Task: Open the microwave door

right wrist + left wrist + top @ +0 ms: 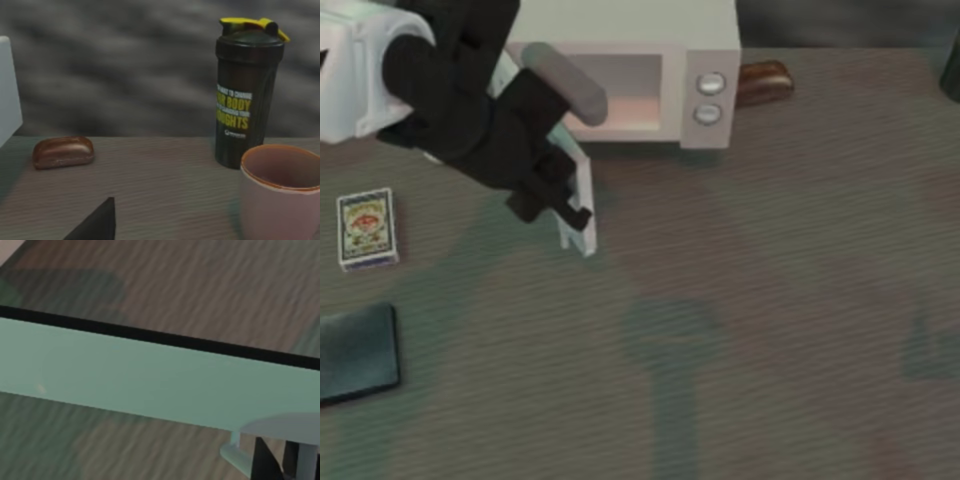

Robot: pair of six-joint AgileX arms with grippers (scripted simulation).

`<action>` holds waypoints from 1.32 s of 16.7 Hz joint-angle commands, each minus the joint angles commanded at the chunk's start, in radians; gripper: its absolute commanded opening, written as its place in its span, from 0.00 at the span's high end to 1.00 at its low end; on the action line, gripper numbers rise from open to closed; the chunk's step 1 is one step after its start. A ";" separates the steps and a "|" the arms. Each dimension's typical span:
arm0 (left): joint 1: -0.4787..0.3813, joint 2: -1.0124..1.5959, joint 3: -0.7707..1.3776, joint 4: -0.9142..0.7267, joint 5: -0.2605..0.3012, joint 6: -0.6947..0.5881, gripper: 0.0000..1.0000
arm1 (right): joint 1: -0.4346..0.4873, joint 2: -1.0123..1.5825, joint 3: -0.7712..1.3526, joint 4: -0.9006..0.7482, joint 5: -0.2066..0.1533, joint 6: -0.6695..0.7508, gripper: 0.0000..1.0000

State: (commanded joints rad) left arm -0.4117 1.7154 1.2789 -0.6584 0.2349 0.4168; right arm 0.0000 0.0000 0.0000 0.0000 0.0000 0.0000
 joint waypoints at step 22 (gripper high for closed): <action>0.079 -0.023 -0.015 -0.054 0.086 0.188 1.00 | 0.000 0.000 0.000 0.000 0.000 0.000 0.00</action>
State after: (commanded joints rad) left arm -0.3330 1.6920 1.2635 -0.7123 0.3208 0.6045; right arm 0.0000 0.0000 0.0000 0.0000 0.0000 0.0000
